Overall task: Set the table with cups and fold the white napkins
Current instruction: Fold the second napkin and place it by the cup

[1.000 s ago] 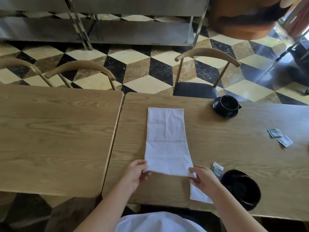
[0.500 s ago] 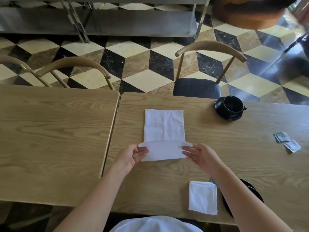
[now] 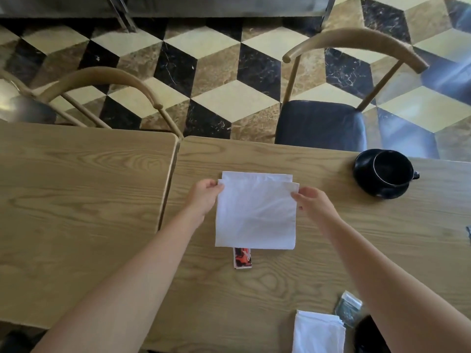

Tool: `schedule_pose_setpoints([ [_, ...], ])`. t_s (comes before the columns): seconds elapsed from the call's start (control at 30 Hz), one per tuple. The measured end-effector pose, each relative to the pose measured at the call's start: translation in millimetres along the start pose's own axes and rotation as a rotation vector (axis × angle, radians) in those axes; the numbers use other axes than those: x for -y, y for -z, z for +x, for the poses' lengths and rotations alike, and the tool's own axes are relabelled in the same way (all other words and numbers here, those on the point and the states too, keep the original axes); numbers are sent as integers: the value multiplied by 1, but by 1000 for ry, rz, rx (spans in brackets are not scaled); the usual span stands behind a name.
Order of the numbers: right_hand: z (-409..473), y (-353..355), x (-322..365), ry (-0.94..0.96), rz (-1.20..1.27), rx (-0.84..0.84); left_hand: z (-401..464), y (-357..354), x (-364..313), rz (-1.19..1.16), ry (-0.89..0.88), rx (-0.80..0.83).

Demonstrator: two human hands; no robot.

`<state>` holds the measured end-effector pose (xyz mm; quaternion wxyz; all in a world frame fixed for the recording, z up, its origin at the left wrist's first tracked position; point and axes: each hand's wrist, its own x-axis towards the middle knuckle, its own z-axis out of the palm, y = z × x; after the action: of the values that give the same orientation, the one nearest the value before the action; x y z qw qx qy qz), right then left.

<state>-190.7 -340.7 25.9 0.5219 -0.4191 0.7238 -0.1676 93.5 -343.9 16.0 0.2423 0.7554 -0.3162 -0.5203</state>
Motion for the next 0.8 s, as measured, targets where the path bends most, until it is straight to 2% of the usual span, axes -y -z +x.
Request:
schedule_pose_setpoints([
  [0.23,52,-17,3,56,-249,-67,39,-30,-6,117,13,-77],
  [0.33,63,-18,5,45,-264,-97,48,-32,-7,140,21,-108],
  [0.67,80,-13,5,-26,-207,-41,66,-29,-11,155,67,-110],
  [0.73,78,-14,7,-22,-229,-49,62,-28,-16,213,77,-119],
  [0.8,70,-14,8,35,-301,-138,50,-26,-19,418,-2,-171],
])
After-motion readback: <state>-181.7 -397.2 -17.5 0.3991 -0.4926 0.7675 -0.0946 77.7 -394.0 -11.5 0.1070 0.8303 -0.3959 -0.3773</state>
